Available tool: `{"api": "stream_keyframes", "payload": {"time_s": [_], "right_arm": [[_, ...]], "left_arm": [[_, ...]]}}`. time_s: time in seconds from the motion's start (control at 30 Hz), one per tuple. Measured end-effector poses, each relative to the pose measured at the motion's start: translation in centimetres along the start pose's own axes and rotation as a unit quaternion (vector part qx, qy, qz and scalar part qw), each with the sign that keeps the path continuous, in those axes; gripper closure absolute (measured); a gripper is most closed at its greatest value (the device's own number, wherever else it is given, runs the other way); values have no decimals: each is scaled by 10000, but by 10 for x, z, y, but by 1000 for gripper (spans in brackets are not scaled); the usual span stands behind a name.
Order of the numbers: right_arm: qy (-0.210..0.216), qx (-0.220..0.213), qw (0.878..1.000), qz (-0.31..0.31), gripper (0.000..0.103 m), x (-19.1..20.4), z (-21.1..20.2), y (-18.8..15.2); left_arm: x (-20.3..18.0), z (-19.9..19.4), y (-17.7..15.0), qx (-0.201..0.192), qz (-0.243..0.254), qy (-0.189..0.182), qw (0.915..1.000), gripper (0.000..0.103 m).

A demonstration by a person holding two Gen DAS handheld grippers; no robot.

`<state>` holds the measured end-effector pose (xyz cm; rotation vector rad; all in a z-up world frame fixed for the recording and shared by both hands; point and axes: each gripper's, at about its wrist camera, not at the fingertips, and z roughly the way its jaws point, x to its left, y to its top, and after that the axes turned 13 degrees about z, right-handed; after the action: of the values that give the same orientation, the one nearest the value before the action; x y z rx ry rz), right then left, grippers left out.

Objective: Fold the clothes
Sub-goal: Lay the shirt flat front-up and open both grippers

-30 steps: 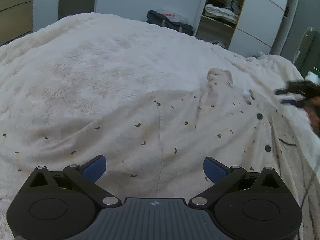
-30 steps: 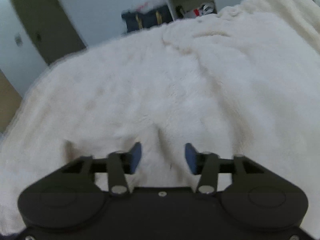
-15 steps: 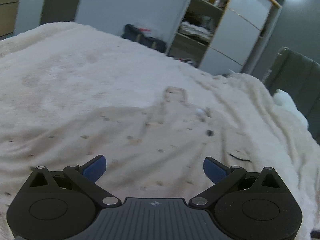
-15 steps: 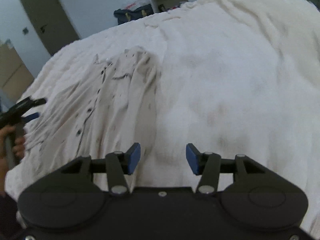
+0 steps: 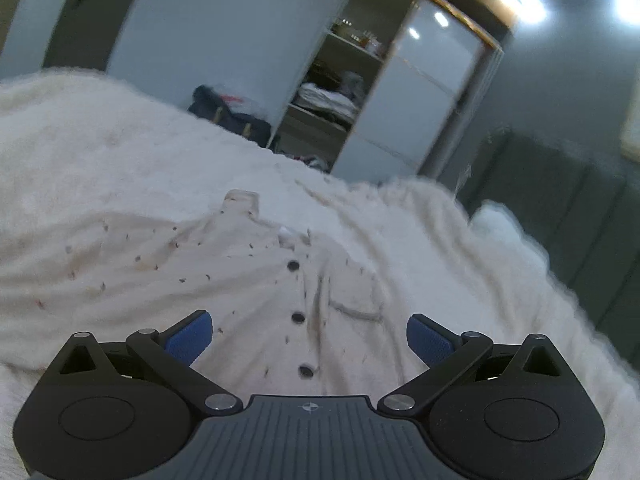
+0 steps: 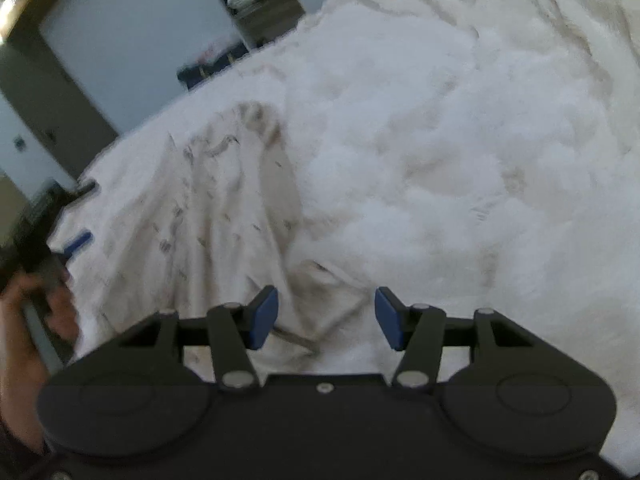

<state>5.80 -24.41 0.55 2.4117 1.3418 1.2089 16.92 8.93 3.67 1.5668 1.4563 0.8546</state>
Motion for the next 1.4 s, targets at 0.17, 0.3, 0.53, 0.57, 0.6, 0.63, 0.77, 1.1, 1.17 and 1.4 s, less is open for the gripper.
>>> {"api": "stream_keyframes", "payload": {"time_s": [0.17,0.3,0.53,0.57,0.6,0.63,0.77,1.1,1.17,1.4], "right_arm": [[5,-92,9998,183,45,6,15,-6],[-124,68,9991,395,45,6,35,-1],[-436,133,9957,803,44,-5,40,5],[-471,96,9953,835,44,-6,39,5],[-494,60,9951,856,43,-6,39,4],[-498,34,9951,853,43,-6,38,3],[-516,7,9955,789,42,-5,36,-1],[-392,-20,9926,1152,42,-15,33,-1],[-347,-89,9879,1507,42,-25,31,0],[-246,129,9807,1935,44,-37,41,4]], "left_arm": [[-17,-6,-7,330,413,-370,9979,0],[1,0,-11,434,361,-386,9977,1],[24,14,-14,484,46,-335,9983,0],[25,13,-15,514,-26,-390,9979,0],[25,13,-16,548,-71,-471,9974,0],[24,13,-16,543,-51,-471,9974,0],[19,7,-14,445,142,-343,9983,0],[21,0,-16,462,156,-339,9982,0],[22,1,-16,494,132,-348,9981,0],[26,4,-17,531,25,-372,9979,0]]}}
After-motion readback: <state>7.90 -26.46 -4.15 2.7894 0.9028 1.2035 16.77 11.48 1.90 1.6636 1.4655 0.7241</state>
